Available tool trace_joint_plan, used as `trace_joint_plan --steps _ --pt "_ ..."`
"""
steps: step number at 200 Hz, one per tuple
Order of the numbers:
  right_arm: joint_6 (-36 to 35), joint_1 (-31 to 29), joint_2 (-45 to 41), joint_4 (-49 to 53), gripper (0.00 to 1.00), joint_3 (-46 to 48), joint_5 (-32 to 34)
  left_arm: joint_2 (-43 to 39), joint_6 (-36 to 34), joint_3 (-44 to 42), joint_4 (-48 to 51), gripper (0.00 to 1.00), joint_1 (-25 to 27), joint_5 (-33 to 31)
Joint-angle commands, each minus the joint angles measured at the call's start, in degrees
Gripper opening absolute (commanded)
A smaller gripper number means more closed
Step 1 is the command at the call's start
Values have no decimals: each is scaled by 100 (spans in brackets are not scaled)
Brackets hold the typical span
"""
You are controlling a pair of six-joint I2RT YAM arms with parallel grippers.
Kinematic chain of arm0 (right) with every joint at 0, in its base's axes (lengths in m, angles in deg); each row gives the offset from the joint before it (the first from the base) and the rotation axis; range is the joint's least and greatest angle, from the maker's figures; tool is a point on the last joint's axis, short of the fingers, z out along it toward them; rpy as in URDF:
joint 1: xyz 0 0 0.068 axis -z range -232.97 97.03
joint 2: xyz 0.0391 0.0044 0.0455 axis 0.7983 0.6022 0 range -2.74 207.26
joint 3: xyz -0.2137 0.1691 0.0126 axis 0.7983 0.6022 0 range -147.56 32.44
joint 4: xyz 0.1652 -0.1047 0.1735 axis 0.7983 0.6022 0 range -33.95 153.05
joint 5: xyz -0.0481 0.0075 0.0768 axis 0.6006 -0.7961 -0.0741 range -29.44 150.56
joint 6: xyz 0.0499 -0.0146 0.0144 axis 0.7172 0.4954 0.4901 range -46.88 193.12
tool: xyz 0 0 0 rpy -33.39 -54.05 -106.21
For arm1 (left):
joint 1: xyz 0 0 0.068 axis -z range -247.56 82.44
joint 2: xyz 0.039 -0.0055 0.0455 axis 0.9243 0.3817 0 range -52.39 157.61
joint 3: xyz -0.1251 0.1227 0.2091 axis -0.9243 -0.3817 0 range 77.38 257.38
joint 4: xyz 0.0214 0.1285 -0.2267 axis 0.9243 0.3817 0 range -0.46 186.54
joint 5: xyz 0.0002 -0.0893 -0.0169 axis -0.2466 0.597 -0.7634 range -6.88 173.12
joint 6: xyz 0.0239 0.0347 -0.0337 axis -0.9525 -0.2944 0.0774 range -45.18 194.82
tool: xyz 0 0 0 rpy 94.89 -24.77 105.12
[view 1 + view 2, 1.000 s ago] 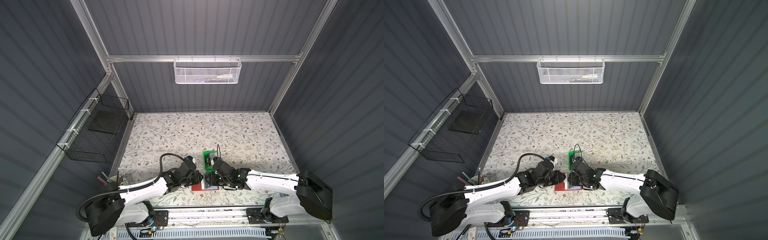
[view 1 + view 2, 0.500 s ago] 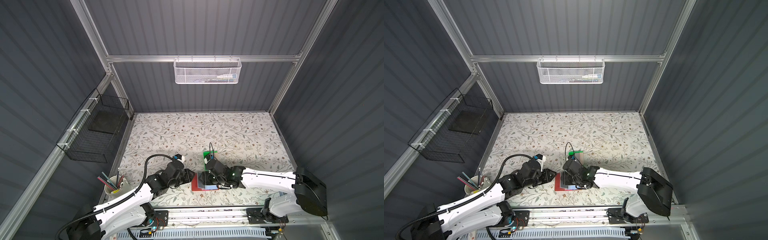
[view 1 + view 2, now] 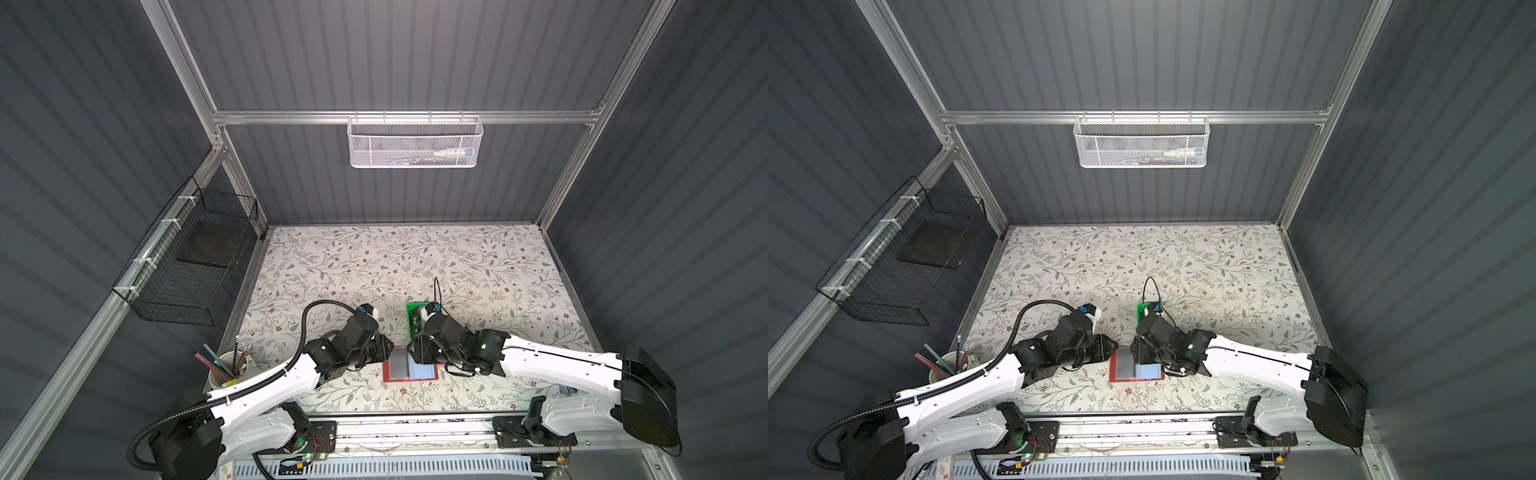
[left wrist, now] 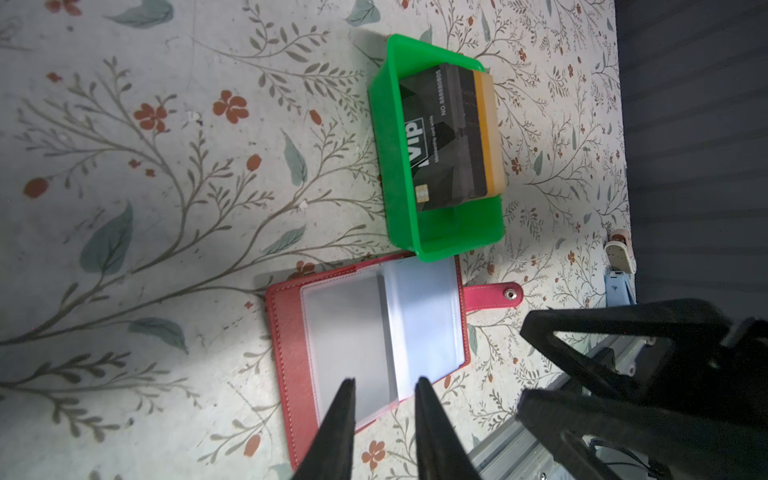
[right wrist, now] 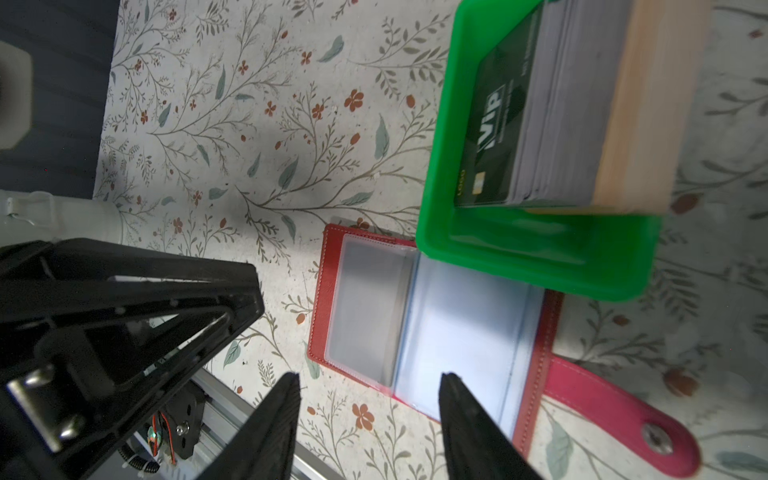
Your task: Put the credit cards into the card holder
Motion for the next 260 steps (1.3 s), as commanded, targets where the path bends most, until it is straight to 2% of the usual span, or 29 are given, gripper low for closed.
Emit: trace_joint_plan --steps 1,62,102,142,182,260 --pt "-230 269 -214 201 60 177 156 267 -168 230 -356 25 -39 24" --pt "-783 1278 -549 220 72 368 -58 1561 -472 1300 -358 25 -155 153" --pt "-1183 1764 -295 80 80 351 -475 2239 -460 1498 -957 24 -469 710" --pt "-1315 1920 229 -173 81 224 -721 2721 -612 2000 -745 24 -518 733" --pt "-1394 1945 785 -292 81 -56 -793 3095 -703 2306 -643 17 -546 790" --pt "-1376 1977 1306 -472 82 -318 -933 3471 -653 2399 -631 12 -551 716"
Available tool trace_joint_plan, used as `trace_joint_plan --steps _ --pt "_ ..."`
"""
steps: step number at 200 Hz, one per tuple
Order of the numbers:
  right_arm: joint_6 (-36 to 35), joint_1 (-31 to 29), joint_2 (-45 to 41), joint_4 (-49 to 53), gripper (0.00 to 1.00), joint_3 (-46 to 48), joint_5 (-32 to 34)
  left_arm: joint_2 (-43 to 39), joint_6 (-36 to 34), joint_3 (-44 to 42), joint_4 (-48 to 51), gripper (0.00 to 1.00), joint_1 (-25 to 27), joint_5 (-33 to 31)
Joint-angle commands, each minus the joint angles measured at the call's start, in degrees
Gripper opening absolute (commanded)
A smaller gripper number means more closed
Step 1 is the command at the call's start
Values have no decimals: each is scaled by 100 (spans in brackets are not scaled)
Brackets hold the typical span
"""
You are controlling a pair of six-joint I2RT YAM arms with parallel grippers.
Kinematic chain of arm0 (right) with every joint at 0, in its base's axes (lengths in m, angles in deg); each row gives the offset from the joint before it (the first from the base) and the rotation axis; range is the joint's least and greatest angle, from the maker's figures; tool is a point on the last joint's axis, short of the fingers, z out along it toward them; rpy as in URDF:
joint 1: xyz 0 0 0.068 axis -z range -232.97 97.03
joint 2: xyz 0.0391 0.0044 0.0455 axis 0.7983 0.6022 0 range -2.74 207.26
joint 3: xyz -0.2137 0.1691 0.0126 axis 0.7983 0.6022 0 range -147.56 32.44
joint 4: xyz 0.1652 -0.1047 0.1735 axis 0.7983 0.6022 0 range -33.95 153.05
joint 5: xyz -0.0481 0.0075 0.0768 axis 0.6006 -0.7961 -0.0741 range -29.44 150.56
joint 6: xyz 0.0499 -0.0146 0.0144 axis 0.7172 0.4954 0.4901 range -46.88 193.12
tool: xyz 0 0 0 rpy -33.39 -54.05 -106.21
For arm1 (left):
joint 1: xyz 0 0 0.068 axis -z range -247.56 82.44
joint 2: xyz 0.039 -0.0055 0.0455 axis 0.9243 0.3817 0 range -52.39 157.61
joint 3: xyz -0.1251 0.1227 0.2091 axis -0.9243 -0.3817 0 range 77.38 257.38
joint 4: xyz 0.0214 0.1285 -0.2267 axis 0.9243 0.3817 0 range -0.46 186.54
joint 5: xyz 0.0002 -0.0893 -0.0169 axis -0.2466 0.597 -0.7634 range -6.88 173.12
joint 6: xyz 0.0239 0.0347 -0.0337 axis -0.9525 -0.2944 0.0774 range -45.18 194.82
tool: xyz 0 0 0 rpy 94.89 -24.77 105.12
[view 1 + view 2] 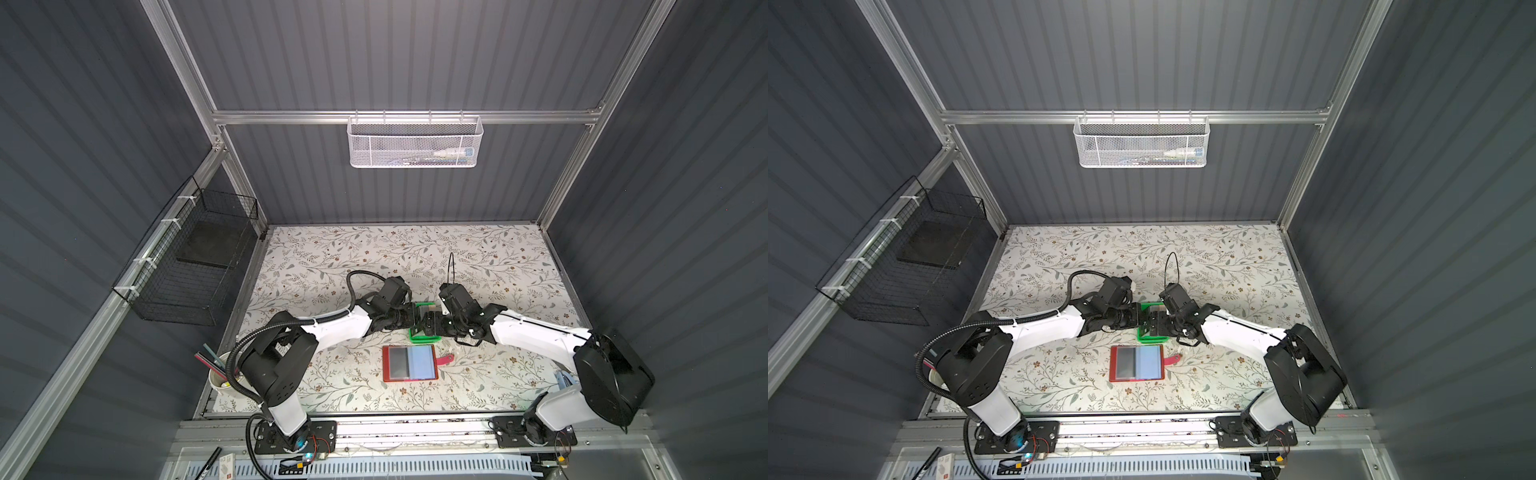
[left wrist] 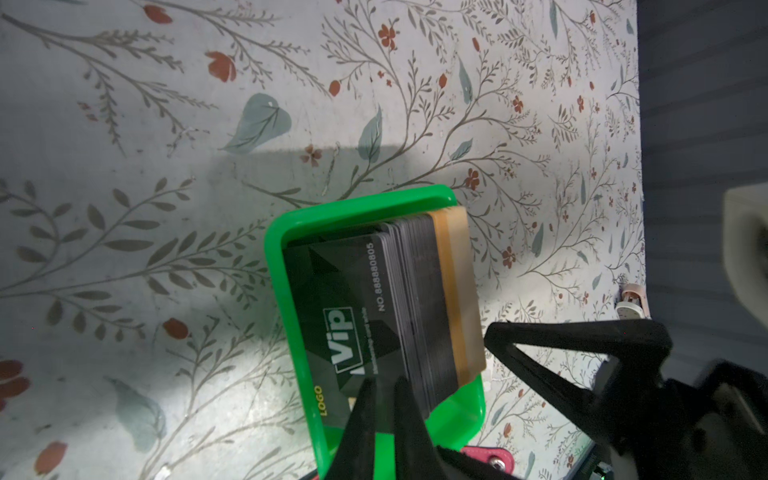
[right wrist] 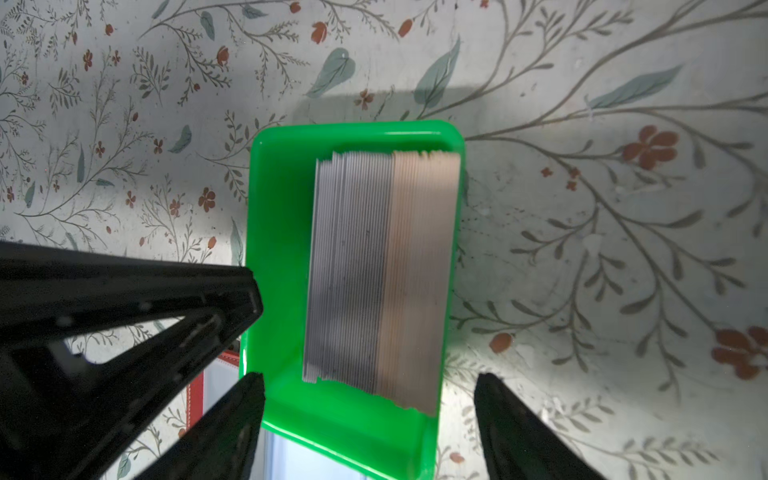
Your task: Put the credit cards into the card holder
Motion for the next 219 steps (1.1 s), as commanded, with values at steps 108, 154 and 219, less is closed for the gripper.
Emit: trace_joint_plan --steps 108,154,219 --pt "-36 104 565 -121 82 -295 -58 358 -65 210 193 11 -59 -10" --pt "-10 162 640 -146 82 -269 39 388 1 159 159 11 -74 45" --pt "-146 287 605 2 82 -362 155 448 17 51 98 11 -89 137"
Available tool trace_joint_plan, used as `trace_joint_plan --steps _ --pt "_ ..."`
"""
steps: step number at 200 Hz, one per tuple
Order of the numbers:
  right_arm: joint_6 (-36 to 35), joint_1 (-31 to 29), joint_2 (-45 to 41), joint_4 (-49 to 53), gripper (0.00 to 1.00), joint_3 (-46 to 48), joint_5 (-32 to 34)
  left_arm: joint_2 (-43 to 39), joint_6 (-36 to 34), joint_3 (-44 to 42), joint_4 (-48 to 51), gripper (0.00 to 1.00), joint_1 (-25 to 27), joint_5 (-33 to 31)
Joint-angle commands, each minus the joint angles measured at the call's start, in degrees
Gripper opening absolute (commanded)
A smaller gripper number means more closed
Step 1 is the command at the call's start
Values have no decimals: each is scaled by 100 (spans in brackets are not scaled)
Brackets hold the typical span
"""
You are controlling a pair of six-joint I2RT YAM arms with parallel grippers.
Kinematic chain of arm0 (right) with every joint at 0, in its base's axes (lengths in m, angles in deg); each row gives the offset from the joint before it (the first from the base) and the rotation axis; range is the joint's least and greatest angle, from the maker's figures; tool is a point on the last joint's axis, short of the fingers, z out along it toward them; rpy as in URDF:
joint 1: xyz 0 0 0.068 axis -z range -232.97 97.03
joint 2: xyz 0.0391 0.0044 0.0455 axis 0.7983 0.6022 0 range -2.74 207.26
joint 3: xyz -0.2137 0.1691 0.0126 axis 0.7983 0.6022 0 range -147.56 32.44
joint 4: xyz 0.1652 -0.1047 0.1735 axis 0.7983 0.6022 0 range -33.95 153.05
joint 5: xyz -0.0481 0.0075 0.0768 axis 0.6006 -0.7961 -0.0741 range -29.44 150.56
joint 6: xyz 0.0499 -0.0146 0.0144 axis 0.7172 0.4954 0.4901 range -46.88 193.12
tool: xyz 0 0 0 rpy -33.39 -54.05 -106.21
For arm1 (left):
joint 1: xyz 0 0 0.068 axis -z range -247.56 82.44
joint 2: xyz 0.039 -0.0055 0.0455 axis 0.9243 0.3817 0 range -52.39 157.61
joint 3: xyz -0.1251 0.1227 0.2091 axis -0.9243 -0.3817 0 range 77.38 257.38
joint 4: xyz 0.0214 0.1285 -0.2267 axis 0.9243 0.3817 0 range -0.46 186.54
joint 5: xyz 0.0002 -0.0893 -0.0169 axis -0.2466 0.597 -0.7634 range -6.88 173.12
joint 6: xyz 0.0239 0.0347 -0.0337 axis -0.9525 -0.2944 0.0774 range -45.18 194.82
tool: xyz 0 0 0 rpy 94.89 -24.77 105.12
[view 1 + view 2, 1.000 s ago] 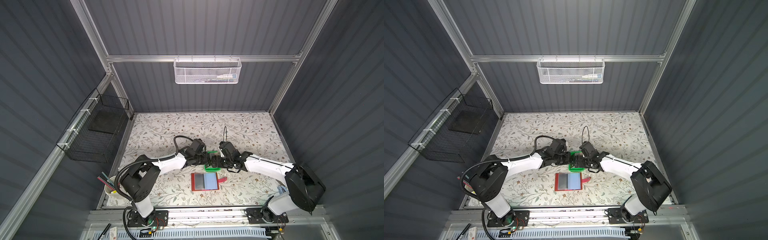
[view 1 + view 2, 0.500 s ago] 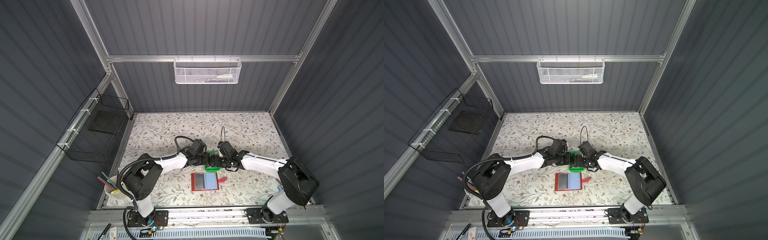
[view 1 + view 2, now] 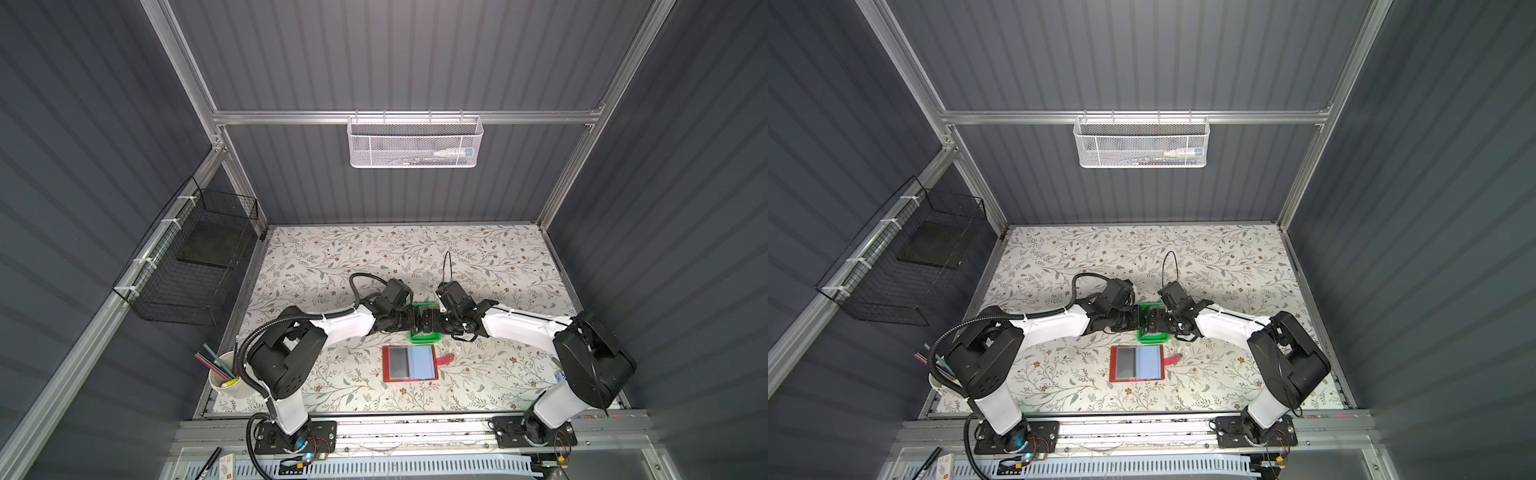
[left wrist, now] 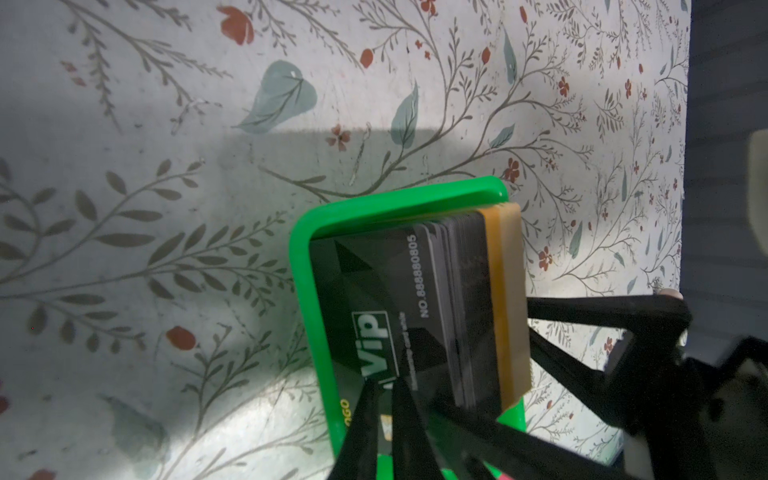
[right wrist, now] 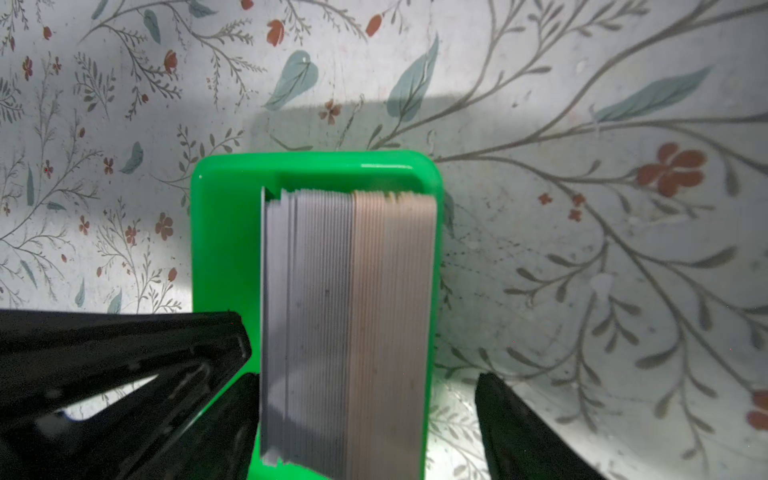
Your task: Put the credit cards into the card holder
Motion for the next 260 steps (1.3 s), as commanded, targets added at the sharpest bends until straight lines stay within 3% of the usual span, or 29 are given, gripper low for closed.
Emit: trace_joint_plan --steps 1,115,143,184,228,260 --pt "-124 83 30 139 82 -153 173 149 12 -30 52 11 -48 133" --pt "-259 166 -406 430 81 -207 314 381 206 -69 -330 14 -45 501" --pt "-44 170 -741 401 69 -102 46 388 246 -87 -383 14 -41 497" --pt "489 155 -1031 221 43 30 -392 407 285 -119 -442 15 -43 521" --pt "666 97 -757 174 30 -83 -512 400 294 -122 -463 14 -42 526" --pt "691 34 -542 147 27 -180 -566 393 303 -137 -477 14 -41 519"
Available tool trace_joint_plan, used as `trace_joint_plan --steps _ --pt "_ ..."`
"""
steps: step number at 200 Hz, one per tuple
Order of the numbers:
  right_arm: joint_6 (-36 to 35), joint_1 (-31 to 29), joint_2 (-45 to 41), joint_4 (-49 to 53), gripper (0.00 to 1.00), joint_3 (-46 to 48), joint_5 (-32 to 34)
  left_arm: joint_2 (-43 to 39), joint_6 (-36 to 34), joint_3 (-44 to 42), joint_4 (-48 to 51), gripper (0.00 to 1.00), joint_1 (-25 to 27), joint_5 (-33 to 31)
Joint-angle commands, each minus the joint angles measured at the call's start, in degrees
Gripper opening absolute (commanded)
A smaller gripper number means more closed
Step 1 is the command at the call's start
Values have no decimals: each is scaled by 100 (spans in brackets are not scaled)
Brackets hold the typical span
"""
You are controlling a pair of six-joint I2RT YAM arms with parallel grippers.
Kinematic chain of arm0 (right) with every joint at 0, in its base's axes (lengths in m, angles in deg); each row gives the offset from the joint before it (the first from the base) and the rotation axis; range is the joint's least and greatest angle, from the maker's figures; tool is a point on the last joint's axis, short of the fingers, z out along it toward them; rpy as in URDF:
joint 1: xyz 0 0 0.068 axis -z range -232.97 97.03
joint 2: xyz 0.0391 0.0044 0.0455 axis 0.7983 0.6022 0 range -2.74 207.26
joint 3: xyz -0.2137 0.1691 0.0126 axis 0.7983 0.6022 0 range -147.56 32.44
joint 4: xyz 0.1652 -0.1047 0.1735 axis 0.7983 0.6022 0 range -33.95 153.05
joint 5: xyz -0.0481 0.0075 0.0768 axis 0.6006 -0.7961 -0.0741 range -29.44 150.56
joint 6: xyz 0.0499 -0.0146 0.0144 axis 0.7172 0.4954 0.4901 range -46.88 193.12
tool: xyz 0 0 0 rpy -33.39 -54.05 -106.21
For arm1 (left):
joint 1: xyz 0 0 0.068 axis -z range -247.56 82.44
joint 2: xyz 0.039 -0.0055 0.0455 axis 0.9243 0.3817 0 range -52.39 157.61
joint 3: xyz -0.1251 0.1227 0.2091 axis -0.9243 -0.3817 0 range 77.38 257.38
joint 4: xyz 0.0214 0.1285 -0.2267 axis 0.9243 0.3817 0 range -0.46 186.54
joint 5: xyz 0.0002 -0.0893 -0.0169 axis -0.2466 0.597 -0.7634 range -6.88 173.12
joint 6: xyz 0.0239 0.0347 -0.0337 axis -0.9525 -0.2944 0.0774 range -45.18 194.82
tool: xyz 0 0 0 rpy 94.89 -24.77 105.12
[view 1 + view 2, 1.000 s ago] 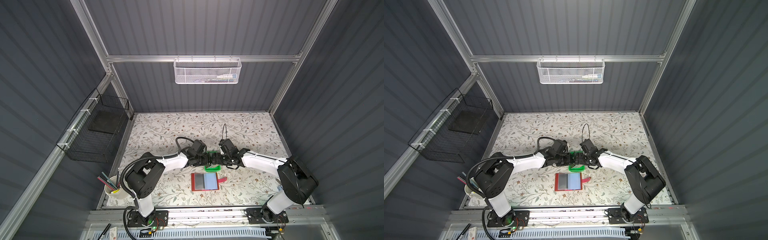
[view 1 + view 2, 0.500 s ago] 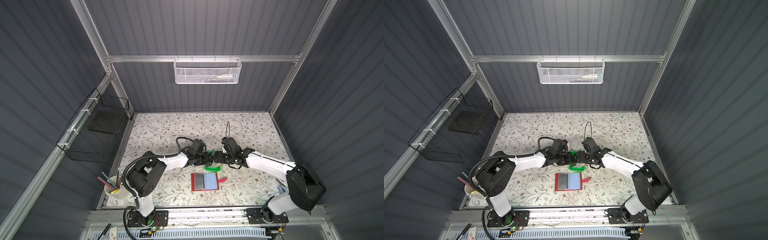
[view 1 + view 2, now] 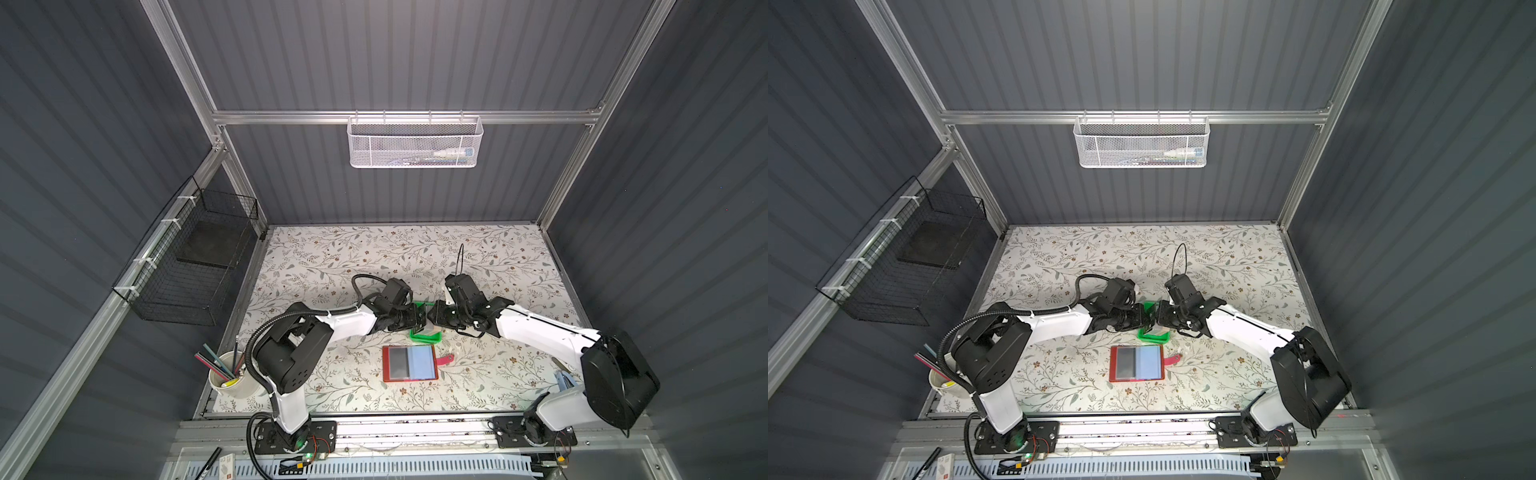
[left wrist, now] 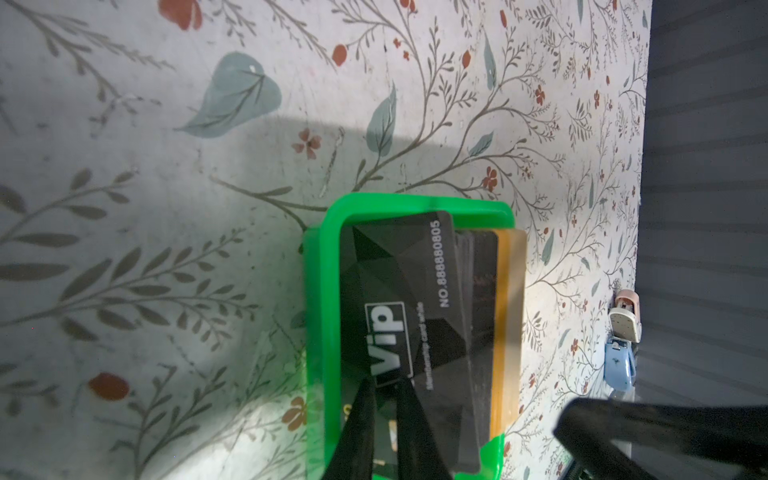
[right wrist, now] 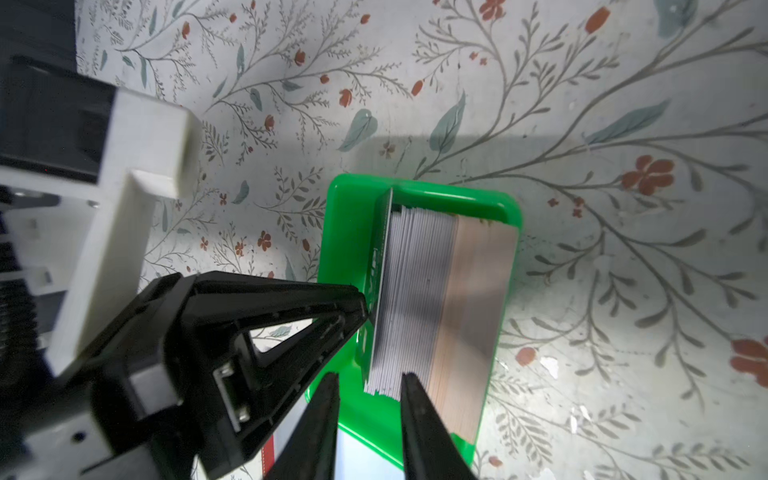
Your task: Put the credit cards into the card holder
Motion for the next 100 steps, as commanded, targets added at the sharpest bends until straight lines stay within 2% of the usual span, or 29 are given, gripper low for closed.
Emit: trace_joint_plan --steps 1,100 --pt "83 -63 147 -20 27 -141 -98 124 41 -110 77 14 -12 75" --pt "56 -114 546 -214 21 -207 -221 104 47 -124 84 15 -11 113"
